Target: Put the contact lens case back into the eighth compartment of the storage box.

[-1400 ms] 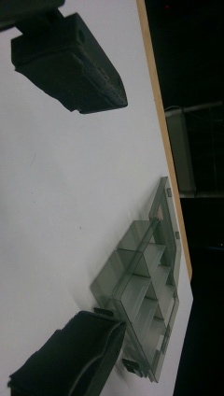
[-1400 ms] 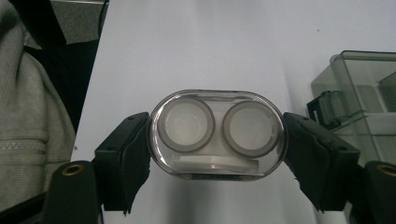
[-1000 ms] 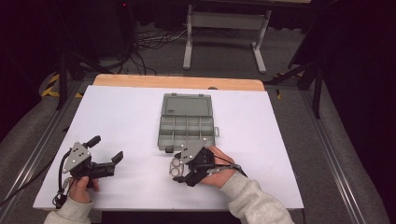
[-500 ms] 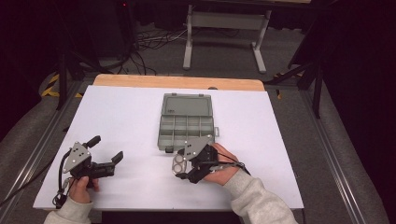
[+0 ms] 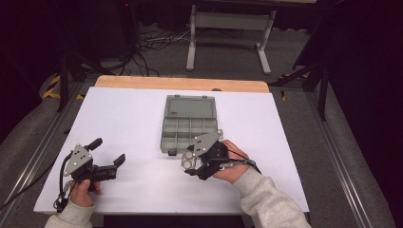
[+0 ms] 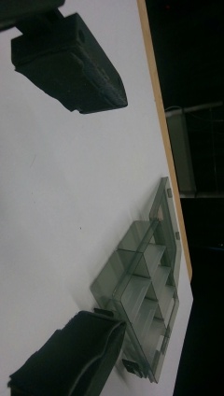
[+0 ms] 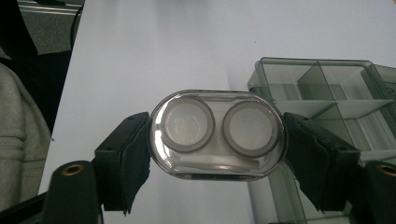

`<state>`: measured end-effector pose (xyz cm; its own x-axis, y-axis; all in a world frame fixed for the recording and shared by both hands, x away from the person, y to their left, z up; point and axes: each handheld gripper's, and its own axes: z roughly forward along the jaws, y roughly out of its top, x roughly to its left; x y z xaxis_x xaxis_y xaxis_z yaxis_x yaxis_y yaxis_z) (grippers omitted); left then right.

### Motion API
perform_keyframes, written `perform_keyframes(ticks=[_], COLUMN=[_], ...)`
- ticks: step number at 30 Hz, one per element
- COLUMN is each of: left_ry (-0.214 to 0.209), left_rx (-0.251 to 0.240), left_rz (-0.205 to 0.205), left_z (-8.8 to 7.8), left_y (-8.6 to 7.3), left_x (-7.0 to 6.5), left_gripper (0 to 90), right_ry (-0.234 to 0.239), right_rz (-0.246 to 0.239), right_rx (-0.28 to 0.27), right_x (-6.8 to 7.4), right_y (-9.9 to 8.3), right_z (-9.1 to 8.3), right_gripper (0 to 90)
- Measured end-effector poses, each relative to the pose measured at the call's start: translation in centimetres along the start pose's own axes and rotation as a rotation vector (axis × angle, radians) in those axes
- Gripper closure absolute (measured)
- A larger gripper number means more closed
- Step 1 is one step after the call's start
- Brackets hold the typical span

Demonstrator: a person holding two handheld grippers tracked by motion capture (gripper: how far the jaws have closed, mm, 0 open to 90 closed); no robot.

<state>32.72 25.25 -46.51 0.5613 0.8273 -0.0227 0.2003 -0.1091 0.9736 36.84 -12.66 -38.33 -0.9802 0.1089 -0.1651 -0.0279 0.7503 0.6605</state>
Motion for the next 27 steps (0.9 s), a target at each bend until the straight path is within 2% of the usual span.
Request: perform_keyframes(ticks=[15, 21, 27], left_ry=[0.0, 0.0, 0.0], left_rx=[0.0, -0.002, 0.0], left_rz=[0.0, 0.0, 0.0], left_z=[0.0, 0.0, 0.0], left_y=[0.0, 0.0, 0.0], left_x=[0.0, 0.0, 0.0], left_gripper=[0.2, 0.2, 0.2], right_ry=[-0.046, -0.063, -0.08], right_rz=[0.034, 0.03, 0.053], right_rx=[0.009, 0.014, 0.015], right_x=[-1.8, -2.3, -3.1], right_y=[-0.6, -0.6, -1.0], right_z=[-1.4, -1.8, -2.1], right_gripper=[26.5, 26.4, 26.5])
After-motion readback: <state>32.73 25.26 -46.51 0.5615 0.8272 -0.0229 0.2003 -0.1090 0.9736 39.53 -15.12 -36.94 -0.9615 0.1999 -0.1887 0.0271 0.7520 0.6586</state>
